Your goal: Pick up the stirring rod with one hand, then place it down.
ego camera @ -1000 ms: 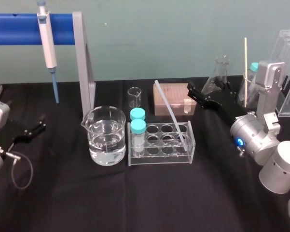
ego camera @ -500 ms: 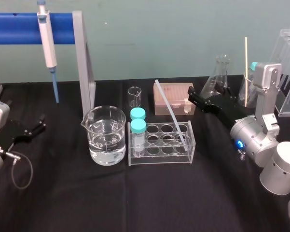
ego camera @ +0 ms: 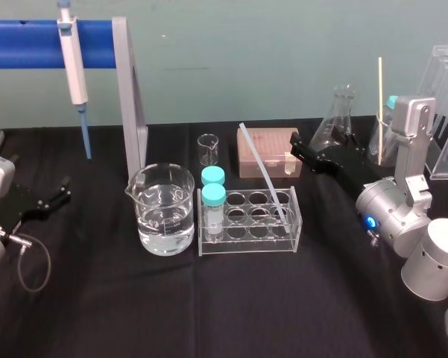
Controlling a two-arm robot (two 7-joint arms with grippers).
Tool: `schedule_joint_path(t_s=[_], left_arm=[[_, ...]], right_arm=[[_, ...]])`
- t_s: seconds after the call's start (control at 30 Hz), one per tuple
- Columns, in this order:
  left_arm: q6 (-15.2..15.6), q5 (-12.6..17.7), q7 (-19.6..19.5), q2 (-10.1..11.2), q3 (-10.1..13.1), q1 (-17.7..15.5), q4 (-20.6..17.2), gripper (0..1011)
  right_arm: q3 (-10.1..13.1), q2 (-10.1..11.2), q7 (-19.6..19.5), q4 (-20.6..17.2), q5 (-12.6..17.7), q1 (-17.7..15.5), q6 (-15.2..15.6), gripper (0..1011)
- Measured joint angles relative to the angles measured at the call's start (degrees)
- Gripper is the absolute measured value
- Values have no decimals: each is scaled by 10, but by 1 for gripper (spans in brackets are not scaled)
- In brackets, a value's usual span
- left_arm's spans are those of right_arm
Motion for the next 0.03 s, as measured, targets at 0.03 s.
schedule_joint_path(t_s=[0.03], left_arm=[[0, 0, 0, 0, 0, 0, 0, 1000]], right_arm=[[0, 0, 0, 0, 0, 0, 0, 1003]])
